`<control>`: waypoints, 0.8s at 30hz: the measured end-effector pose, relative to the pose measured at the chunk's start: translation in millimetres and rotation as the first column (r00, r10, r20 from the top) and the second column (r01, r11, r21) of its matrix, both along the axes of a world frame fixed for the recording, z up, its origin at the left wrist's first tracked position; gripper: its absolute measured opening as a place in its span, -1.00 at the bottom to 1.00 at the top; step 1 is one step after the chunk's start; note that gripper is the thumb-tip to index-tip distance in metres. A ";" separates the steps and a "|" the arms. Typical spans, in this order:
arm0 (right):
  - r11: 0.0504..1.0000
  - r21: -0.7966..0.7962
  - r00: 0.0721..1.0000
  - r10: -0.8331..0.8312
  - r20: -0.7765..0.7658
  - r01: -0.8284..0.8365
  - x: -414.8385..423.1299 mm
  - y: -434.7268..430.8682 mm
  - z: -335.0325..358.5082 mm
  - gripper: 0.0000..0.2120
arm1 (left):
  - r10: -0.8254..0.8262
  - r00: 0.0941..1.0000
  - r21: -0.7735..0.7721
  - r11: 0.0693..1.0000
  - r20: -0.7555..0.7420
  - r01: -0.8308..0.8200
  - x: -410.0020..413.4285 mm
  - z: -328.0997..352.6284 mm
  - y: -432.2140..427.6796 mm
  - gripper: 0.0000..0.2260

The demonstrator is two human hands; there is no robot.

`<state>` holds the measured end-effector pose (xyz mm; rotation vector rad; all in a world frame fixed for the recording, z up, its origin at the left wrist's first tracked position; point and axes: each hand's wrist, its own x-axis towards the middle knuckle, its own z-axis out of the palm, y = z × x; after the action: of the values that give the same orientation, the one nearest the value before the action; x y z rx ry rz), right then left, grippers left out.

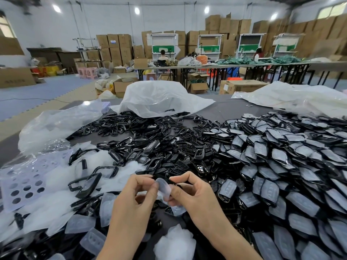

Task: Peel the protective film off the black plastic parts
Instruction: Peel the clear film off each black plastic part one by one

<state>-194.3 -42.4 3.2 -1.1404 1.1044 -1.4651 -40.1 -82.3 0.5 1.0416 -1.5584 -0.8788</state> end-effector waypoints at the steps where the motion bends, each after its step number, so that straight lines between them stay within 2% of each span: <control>1: 1.000 -0.006 1.000 0.003 0.010 -0.003 0.5 0.3 0.1 -0.92 | 0.002 1.000 0.011 1.000 -0.019 -0.002 0.2 0.1 -0.2 -0.72; 6: 0.999 -0.008 0.998 0.031 0.059 -0.031 3.2 -0.6 1.3 -0.76 | -0.002 0.999 0.014 1.000 -0.051 0.002 1.9 -0.5 -1.5 -0.75; 10: 0.999 -0.001 0.999 -0.036 -0.022 0.036 3.5 -2.4 -3.9 -0.89 | -0.038 0.993 0.071 0.996 -0.111 0.046 0.6 -3.5 -3.9 -0.73; 13: 0.998 -0.002 0.997 -0.067 -0.024 0.067 2.0 -2.8 -5.0 -0.90 | -0.125 0.985 0.102 0.985 -0.118 0.137 1.5 -2.0 -3.3 -0.73; 17: 0.998 -0.005 0.998 -0.059 -0.026 0.059 -0.1 -1.8 -4.0 -0.91 | -0.213 0.963 0.123 0.964 -0.163 0.234 2.2 0.8 0.2 -0.84; 21: 0.998 -0.005 0.997 -0.067 -0.033 0.066 -1.3 -2.1 -2.5 -0.91 | -0.214 0.970 0.118 0.967 -0.115 0.227 1.6 2.6 0.0 -0.69; 24: 0.999 -0.009 0.999 -0.035 -0.039 0.035 0.4 -1.2 -2.2 -0.92 | -0.177 0.982 0.122 0.975 -0.062 0.183 1.2 1.9 -2.0 -0.69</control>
<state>-193.9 -43.5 1.0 -1.1651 1.1514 -1.4810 -38.9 -84.3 2.3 0.9697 -1.5878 -1.1339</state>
